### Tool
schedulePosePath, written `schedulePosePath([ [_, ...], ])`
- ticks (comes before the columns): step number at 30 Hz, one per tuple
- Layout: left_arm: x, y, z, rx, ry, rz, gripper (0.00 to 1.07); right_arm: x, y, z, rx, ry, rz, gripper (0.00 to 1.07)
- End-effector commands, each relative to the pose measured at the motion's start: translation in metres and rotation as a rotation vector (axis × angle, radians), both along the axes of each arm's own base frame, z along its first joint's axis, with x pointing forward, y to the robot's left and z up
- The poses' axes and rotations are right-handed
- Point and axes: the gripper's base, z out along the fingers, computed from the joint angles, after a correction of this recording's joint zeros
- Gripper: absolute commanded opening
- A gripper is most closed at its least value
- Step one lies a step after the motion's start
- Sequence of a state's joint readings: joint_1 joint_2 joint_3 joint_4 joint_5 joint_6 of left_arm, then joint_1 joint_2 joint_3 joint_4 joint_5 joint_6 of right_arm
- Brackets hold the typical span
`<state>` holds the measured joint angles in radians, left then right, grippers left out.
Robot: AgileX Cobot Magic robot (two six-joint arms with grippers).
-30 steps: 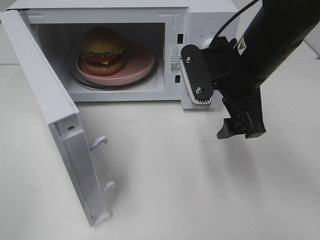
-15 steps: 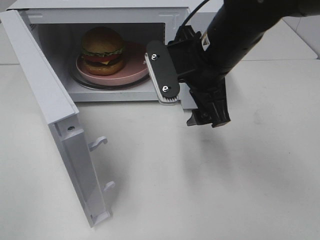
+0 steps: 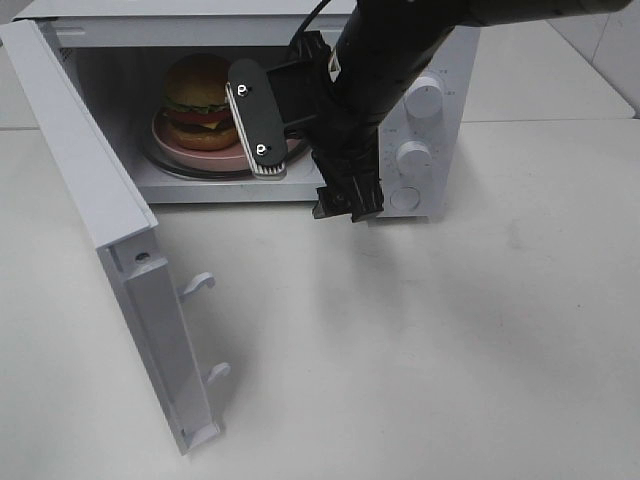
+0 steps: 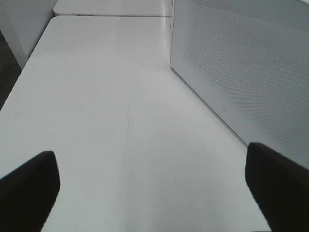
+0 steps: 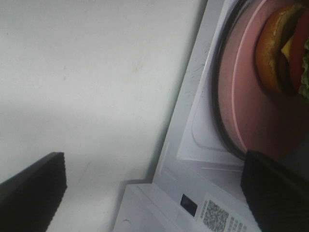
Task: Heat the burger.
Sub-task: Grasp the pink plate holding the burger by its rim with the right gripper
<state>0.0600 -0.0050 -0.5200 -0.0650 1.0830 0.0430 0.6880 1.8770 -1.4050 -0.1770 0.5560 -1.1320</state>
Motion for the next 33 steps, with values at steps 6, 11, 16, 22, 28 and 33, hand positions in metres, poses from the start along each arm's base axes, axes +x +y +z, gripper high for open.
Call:
schedulePosePath([
  [6, -0.002, -0.001, 0.0, -0.005, -0.029, -0.003, 0.98, 0.019, 0.017, -0.012, 0.031, -0.008, -0.021, 0.93],
  [11, -0.002, -0.001, 0.0, -0.005, -0.029, -0.003, 0.98, 0.03, 0.026, -0.019, 0.042, -0.016, -0.02, 0.91],
  [16, -0.002, -0.001, 0.0, -0.005, -0.029, -0.003, 0.98, 0.039, 0.034, -0.032, 0.038, -0.004, -0.028, 0.9],
  [22, -0.002, -0.001, 0.0, -0.005, -0.029, -0.003, 0.98, 0.051, 0.044, -0.041, 0.066, 0.001, -0.067, 0.9],
  [28, -0.002, -0.001, 0.0, -0.005, -0.029, -0.003, 0.98, 0.063, 0.052, -0.051, 0.059, 0.003, -0.072, 0.89],
  [33, -0.002, -0.001, 0.0, -0.005, -0.029, -0.003, 0.98, 0.071, 0.058, -0.057, 0.069, 0.005, -0.09, 0.88],
])
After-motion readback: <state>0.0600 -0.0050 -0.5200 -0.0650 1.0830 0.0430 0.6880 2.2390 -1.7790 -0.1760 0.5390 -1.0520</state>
